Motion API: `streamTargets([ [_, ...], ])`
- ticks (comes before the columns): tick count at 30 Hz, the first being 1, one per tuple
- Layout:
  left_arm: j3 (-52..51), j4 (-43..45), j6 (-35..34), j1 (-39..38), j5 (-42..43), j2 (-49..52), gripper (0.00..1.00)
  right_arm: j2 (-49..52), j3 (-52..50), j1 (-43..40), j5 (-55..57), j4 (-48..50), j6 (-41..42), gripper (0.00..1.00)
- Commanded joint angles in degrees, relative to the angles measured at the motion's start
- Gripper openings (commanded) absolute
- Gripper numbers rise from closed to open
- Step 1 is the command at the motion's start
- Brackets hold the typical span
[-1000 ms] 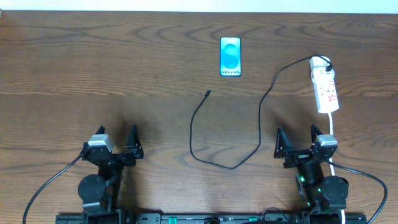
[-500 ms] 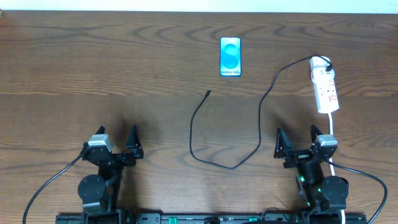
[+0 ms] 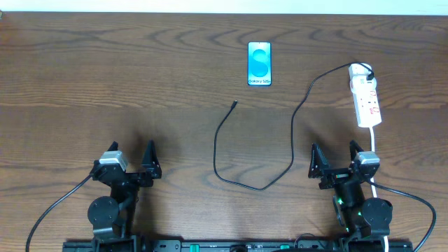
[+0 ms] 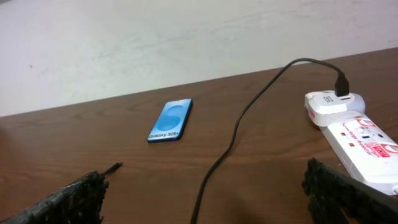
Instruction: Plug charger to phone and switch on socket
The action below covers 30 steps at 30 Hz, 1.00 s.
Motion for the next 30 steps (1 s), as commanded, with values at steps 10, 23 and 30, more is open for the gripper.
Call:
streamTargets([
  [10,-1.5,8.7,-3.2,0.2,15.8,-0.3,0.94,-0.3,0.0,0.4,0.1,-0.2,0.7,0.99],
  [23,4.5,27.7,-6.0,0.2,2.6,1.8,0.94,-0.3,0.0,0.4,0.1,-0.2,0.7,0.99],
  [30,21.0,12.1,-6.0,0.2,4.5,19.6,0.94,-0.3,0.0,0.4,0.1,-0.2,0.7,0.99],
])
